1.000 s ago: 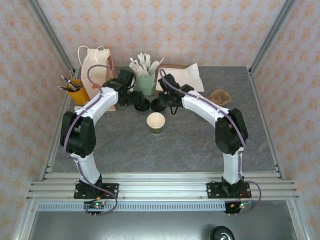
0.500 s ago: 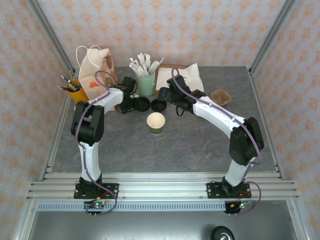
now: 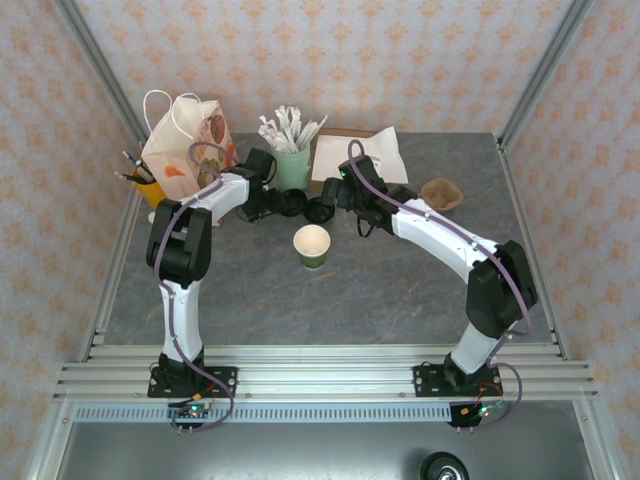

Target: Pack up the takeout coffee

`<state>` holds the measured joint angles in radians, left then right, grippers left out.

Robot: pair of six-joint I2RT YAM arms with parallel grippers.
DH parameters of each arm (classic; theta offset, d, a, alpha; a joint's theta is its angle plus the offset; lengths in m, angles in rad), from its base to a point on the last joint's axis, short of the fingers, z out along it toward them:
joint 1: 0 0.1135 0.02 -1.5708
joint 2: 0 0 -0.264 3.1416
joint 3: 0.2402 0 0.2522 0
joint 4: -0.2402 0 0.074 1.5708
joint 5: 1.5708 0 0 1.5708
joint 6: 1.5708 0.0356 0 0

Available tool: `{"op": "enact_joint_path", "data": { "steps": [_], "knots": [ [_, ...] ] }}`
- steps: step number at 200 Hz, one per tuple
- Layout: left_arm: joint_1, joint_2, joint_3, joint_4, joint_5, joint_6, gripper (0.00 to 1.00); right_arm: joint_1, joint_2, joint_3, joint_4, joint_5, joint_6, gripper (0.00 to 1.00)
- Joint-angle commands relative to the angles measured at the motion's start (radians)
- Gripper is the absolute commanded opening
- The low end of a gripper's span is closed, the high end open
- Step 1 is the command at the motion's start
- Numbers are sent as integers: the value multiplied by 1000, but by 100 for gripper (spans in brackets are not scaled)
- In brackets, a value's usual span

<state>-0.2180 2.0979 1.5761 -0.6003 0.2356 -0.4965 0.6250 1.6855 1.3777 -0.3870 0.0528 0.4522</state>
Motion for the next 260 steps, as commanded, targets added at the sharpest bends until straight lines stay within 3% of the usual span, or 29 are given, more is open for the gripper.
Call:
{"op": "enact_joint_path", "data": {
  "steps": [1, 53, 113, 126, 159, 189, 238, 260],
  "knots": [
    [2, -24, 32, 6, 10, 16, 59, -3, -23, 4, 22, 9, -7, 99],
    [-1, 62, 105, -4, 71, 1, 60, -3, -16, 13, 17, 2, -6, 98],
    [-28, 108, 122, -75, 23, -3, 57, -3, -17, 14, 11, 4, -1, 98],
    [-39, 109, 115, -85, -3, -3, 51, -2, -17, 15, 13, 4, 1, 98],
    [-46, 90, 77, -81, -51, -16, 21, -2, -14, 12, 17, -5, 9, 97],
    [-39, -3, -5, -49, -97, 10, 0, -2, -21, -19, 53, -49, 10, 97],
    [-24, -285, -169, 35, -71, 84, 0, -2, -32, -65, 189, -312, 87, 97],
    [-31, -434, -247, 89, -113, 126, 0, -2, -33, -62, 252, -427, 97, 96]
  ]
}}
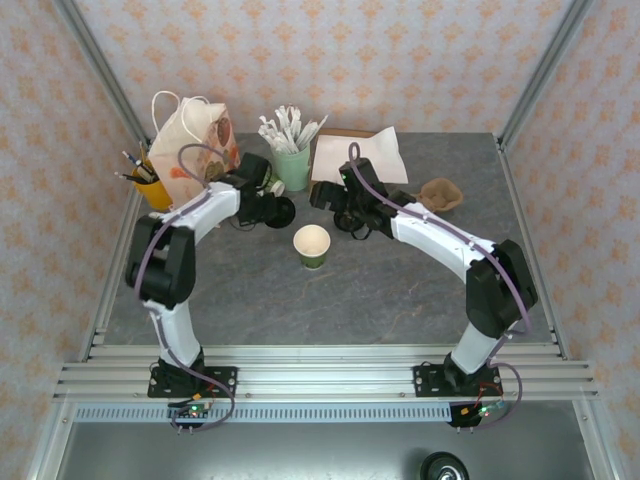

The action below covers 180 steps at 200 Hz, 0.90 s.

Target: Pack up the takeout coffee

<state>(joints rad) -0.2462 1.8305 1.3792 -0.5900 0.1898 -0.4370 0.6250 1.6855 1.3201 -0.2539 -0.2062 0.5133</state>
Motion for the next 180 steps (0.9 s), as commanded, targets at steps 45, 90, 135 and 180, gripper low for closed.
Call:
{"op": "enact_joint_path", "data": {
  "steps": [45, 90, 135, 180],
  "knots": [
    [-42, -372, -122, 130, -136, 140, 0, 6, -18, 24, 264, -399, -12, 93],
    [-67, -409, -83, 104, -119, 136, 0, 27, -4, -11, 497, -453, 28, 83],
    [-67, -423, -77, 111, -66, 137, 0, 29, 23, 5, 513, -388, -1, 55],
    [-67, -438, -78, 123, -38, 126, 0, 33, 51, 10, 511, -401, -13, 51]
  ]
}}
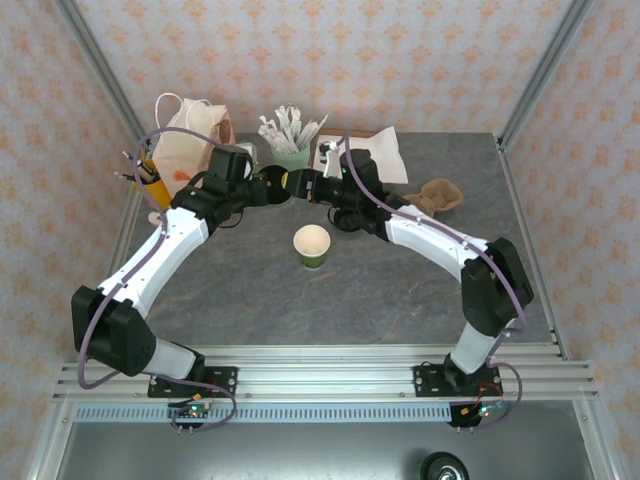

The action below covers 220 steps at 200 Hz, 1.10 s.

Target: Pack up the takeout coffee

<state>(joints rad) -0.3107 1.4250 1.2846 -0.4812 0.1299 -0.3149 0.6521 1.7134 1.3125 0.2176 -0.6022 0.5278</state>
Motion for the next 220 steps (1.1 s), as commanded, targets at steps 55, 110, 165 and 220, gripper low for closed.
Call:
{"op": "enact_joint_path", "data": {
  "steps": [55, 110, 165, 220],
  "knots": [
    [-2, -46, 1, 36, 71, -10, 0, 14, 28, 14, 49, 4, -61, 31],
    [1, -82, 45, -37, 136, -14, 29, 14, -57, 30, -67, 54, -279, 0],
    [153, -359, -37, -12, 324, -66, 88, 29, -253, -8, -137, 350, -889, 0],
    [206, -259, 206, -271, 488, -326, 100, 144, -286, -223, 477, 463, -1957, 0]
  ]
}}
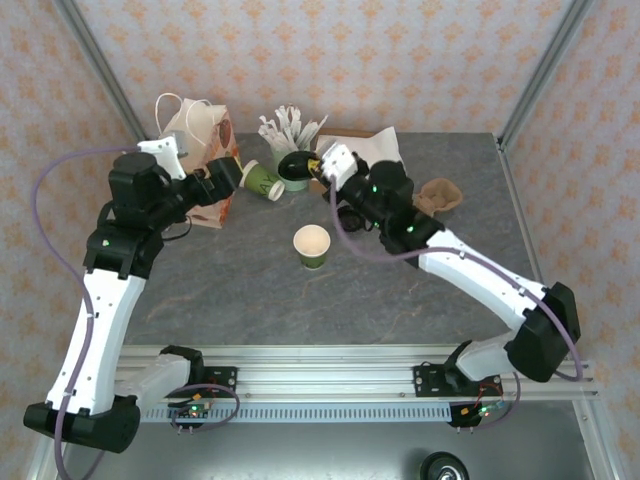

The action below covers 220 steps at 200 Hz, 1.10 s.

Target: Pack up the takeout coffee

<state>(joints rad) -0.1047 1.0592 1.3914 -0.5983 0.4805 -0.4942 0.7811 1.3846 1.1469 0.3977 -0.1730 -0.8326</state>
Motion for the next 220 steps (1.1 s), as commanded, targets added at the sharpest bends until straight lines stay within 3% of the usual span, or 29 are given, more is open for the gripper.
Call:
{"op": "enact_joint_path", "data": {
  "steps": [1, 30, 57, 76, 115, 151, 188, 220],
  "knots": [
    [-1, 111, 103, -158, 142, -151, 100, 15, 44, -59, 302, 28, -613, 0],
    [-1, 210, 168, -174, 341, -234, 94, 15, 112, -126, 497, -118, -1031, 0],
    [-1, 285, 278, -367, 380, -114, 90, 15, 186, -166, 748, -231, -1187, 0],
    [-1, 301, 289, -412, 415, -46, 86, 15, 219, -170, 876, -317, -1207, 0],
    [-1, 295, 315, -479, 442, 220, 77, 15, 232, -194, 1000, -447, -1131, 0],
    [2, 279, 344, -522, 323, 352, 70, 18, 213, -236, 991, -480, -1080, 0],
    [0, 322, 367, -556, 428, 439, 61, 46, 183, -256, 923, -478, -1086, 0],
    [1, 376, 399, -621, 403, 505, 55, 54, 188, -246, 928, -485, -1079, 0]
  ]
}}
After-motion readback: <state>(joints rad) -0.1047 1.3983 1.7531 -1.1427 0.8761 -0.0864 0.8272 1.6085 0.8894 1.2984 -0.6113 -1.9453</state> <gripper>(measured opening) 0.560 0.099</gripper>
